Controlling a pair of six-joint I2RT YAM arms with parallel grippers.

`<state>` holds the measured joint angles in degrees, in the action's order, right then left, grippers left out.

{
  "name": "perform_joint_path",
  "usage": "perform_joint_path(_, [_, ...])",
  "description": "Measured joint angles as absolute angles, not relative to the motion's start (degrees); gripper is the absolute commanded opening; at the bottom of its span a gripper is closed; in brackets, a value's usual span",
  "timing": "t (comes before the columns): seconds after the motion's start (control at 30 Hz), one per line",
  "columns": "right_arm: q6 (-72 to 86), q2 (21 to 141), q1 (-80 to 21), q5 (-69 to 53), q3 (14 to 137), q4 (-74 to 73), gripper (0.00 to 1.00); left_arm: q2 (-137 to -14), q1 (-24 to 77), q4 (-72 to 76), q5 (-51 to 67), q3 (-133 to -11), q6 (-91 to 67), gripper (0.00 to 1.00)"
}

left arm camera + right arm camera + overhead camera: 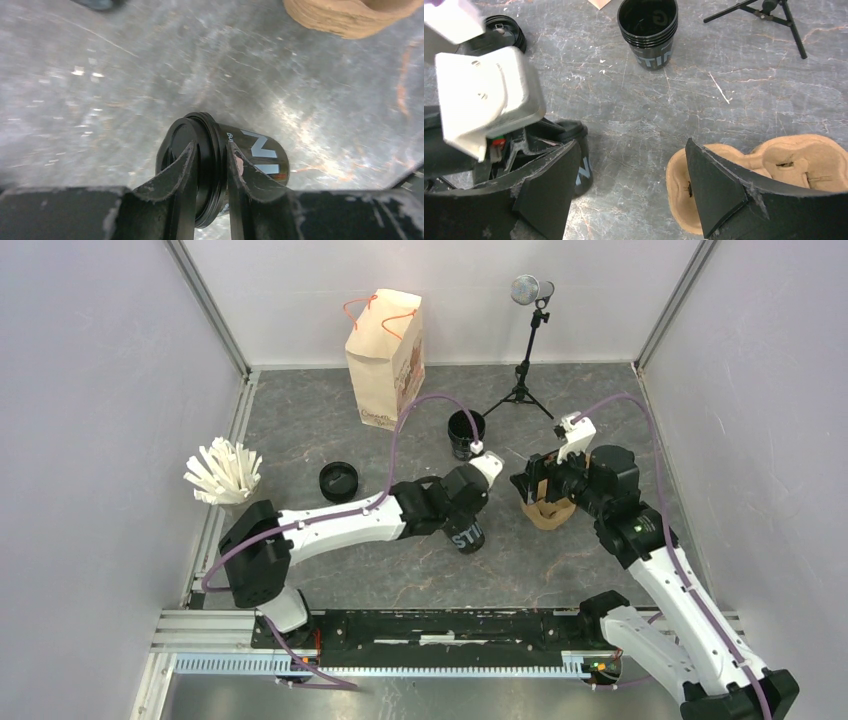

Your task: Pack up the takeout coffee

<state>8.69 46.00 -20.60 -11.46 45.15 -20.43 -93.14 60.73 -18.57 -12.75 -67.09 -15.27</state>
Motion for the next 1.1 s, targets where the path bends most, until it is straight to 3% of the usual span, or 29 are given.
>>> perform_joint_path(0.23, [8.49,42.78,-20.60,-7.49,45.15,-21.21,0.85,-100.29,69.36,-27.00,-41.78,-78.11,-8.95,0.27])
perform_joint_path(0.4, [8.84,38.20,-20.21,-2.39,45.12,-23.09,0.86,-107.66,70.30,-30.76,-53.76,-81.30,-8.12,0.26])
perform_joint_path(0.63, [10.28,31.09,-20.29,3.88,45.30,-20.67,0.87,-113.08,73.30,-34.37,-60.16,-81.52,-6.46,0.30])
perform_joint_path(0.87, [10.96,29.67,-20.29,6.22,46.06,-19.92,0.88,-113.65,74.17,-34.74,-60.23,-82.04,-6.57,0.50])
perform_joint_path(1.1, [11.14,29.67,-20.29,6.57,46.06,-19.92,0.88,-113.65,75.24,-35.29,-58.72,-82.04,-7.44,0.58])
